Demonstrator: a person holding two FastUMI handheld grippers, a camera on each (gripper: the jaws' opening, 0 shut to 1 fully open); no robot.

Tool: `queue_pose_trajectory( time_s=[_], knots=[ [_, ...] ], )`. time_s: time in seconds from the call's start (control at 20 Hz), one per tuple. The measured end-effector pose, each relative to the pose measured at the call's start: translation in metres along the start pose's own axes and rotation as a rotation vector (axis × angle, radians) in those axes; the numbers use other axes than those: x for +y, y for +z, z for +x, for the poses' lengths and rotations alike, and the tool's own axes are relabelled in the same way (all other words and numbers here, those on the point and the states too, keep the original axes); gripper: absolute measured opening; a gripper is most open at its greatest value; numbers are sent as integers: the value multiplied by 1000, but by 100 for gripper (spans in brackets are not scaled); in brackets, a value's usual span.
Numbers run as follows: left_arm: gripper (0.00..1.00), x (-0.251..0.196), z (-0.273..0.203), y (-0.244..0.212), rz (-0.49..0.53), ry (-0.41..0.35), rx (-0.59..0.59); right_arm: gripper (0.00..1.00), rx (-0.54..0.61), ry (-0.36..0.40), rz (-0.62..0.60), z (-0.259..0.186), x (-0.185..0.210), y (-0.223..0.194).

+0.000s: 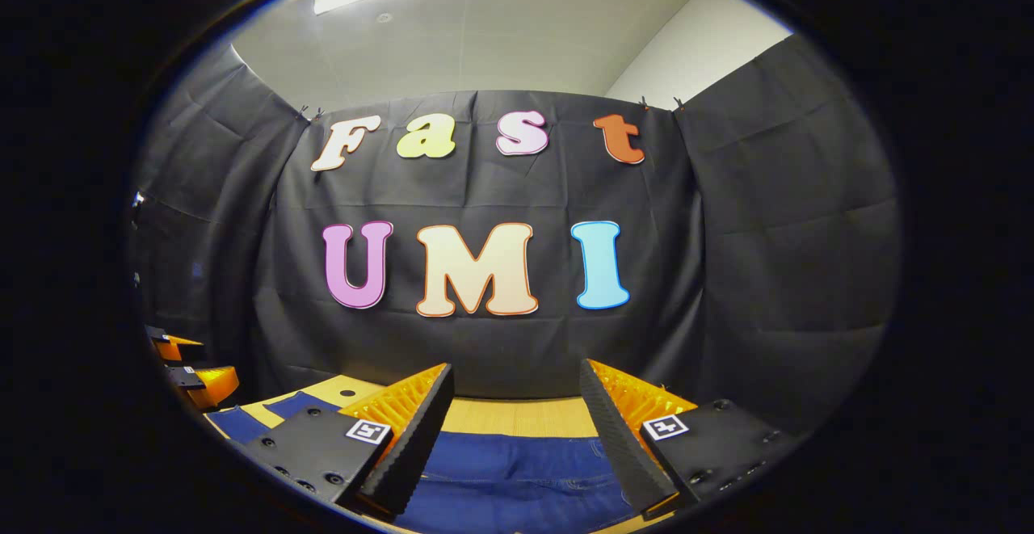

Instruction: Grasp the waist and the cuffs of the jeans and fold them to make the two legs overlap; first hold the waist and fold one-third of the jeans toward the cuffs, then hold the cuffs and fold the remaining one-third in the same direction to finish folding.

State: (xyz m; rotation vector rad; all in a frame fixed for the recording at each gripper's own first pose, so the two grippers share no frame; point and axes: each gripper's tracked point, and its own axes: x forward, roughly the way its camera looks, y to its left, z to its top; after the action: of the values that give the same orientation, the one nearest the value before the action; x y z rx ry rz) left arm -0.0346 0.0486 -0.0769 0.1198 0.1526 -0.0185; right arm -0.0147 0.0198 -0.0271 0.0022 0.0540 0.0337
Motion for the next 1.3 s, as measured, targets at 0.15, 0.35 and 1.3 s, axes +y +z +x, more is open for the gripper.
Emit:
queue_pose_trajectory(
  time_s=[0.15, 0.35, 1.3],
  knots=[
    [96, 19, -10, -42, 99, -36, 86, 97, 19, -15, 13, -8, 6, -18],
    [100, 44, -22, -93, 241, -103, 202, 97, 45, -27, 23, -17, 19, -35],
    [96, 133, -44, -289, 938, -364, 607, 97, 99, -136, -76, -28, -1, -61]
  ],
)
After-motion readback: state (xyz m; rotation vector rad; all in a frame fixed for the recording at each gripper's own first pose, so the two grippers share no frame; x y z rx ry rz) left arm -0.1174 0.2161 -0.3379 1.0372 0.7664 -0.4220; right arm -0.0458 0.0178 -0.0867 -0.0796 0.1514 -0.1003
